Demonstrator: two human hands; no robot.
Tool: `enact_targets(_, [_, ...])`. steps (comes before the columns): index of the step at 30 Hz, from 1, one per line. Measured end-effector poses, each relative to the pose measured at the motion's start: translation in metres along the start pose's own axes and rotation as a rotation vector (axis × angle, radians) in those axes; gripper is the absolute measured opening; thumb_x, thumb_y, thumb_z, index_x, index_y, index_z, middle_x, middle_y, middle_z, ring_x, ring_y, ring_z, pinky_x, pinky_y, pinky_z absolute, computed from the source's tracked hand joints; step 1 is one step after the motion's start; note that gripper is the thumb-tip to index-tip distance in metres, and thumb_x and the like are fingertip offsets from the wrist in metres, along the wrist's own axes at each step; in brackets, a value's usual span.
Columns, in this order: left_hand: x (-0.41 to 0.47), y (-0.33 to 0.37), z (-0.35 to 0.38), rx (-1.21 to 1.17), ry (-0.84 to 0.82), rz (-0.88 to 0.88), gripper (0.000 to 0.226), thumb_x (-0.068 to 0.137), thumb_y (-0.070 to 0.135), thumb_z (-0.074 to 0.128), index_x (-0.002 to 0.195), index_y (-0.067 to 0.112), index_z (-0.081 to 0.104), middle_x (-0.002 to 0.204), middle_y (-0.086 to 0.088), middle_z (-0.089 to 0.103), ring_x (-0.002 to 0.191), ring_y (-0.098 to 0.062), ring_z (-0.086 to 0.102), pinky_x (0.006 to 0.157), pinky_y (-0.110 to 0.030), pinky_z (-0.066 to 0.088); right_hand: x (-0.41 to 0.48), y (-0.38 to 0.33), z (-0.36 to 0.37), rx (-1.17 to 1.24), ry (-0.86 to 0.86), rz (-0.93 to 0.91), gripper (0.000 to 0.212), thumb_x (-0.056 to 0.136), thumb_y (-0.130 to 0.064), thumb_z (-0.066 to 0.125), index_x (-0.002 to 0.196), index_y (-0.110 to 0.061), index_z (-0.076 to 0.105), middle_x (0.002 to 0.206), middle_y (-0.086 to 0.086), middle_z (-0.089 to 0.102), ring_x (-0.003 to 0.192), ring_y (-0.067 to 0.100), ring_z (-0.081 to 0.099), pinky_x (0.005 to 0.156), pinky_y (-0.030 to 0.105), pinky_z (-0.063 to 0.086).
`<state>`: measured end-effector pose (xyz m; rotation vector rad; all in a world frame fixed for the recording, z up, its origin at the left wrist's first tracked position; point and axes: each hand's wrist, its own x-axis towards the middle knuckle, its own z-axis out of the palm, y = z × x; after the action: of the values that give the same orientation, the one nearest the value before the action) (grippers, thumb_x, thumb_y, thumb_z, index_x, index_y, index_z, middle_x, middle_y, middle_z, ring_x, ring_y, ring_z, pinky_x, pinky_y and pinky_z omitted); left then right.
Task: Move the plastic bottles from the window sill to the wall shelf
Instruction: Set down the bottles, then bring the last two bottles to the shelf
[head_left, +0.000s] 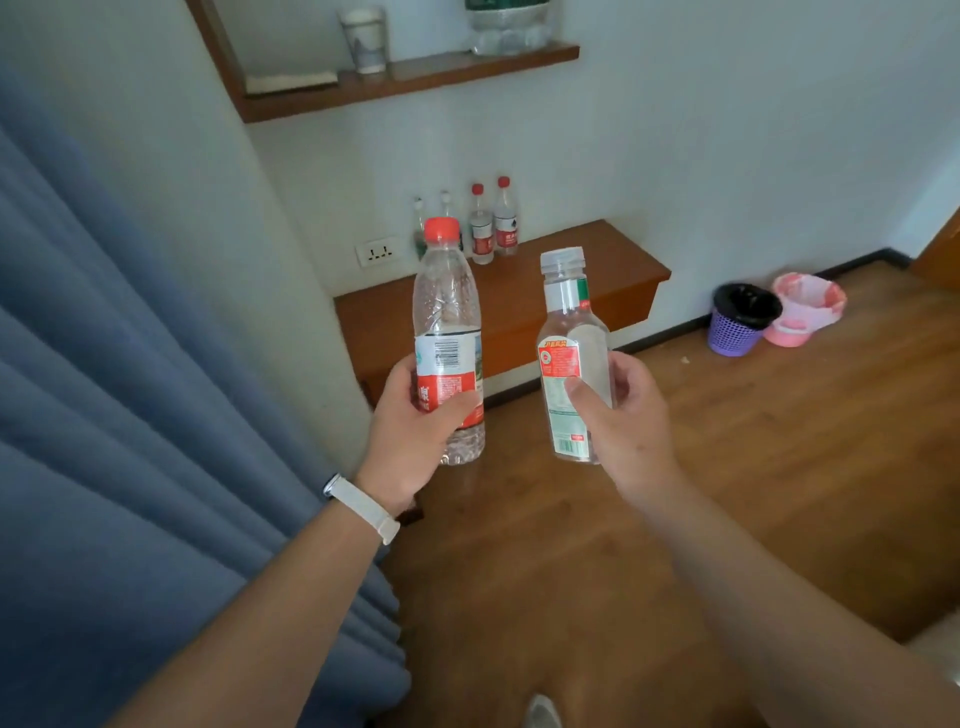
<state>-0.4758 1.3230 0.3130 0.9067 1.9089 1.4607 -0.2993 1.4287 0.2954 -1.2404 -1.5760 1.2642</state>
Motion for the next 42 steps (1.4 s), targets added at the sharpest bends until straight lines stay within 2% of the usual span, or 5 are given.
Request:
enact_targets(16, [0.132, 0.050, 0.123, 0.010, -0.124, 0.076, 0.066, 0.087, 0.027, 0.074, 0.145, 0.028, 0.041, 0.131, 0.008, 0.059, 0.117, -0.013, 0.060, 0.096, -0.036, 0.053, 0.146, 0.008, -0.094, 0.028, 0.123, -0.025, 0.049, 0.083, -0.043, 0.071, 0.124, -0.032, 0.047, 0.112, -0.014, 0.058, 0.100, 0.009, 0.061, 0.081, 0.029, 0.056])
enact_targets(26, [0.250, 0.044, 0.228, -0.058, -0.258, 0.096, 0.063, 0.086, 0.026, 0.075, 0.141, 0.027, 0.043, 0.120, 0.016, 0.061, 0.107, -0.003, 0.063, 0.072, -0.012, 0.052, 0.260, 0.037, -0.137, -0.001, 0.234, -0.039, 0.049, 0.081, -0.040, 0.072, 0.123, -0.023, 0.053, 0.112, -0.008, 0.063, 0.099, 0.007, 0.063, 0.074, 0.020, 0.056])
enact_targets(31, [0.319, 0.054, 0.288, -0.090, -0.324, 0.079, 0.065, 0.085, 0.027, 0.076, 0.142, 0.025, 0.044, 0.124, 0.009, 0.062, 0.110, -0.011, 0.064, 0.085, -0.026, 0.056, 0.330, 0.037, -0.167, -0.024, 0.295, -0.028, 0.044, 0.079, -0.040, 0.073, 0.118, -0.025, 0.057, 0.107, -0.011, 0.066, 0.096, 0.006, 0.066, 0.081, 0.033, 0.059])
enact_targets(35, [0.362, 0.072, 0.332, -0.097, -0.375, 0.110, 0.065, 0.084, 0.027, 0.078, 0.140, 0.025, 0.046, 0.124, 0.007, 0.064, 0.110, -0.011, 0.065, 0.089, -0.034, 0.058, 0.374, 0.028, -0.198, -0.056, 0.354, -0.046, 0.044, 0.083, -0.040, 0.070, 0.121, -0.025, 0.055, 0.106, -0.014, 0.064, 0.096, 0.005, 0.065, 0.075, 0.025, 0.058])
enact_targets(42, [0.409, 0.095, 0.384, -0.030, -0.390, 0.153, 0.060, 0.084, 0.030, 0.076, 0.134, 0.034, 0.044, 0.116, 0.022, 0.059, 0.099, 0.005, 0.063, 0.068, -0.008, 0.051, 0.443, 0.034, -0.236, -0.034, 0.371, -0.013, 0.047, 0.083, -0.041, 0.068, 0.124, -0.023, 0.053, 0.108, -0.012, 0.062, 0.098, 0.009, 0.064, 0.074, 0.025, 0.057])
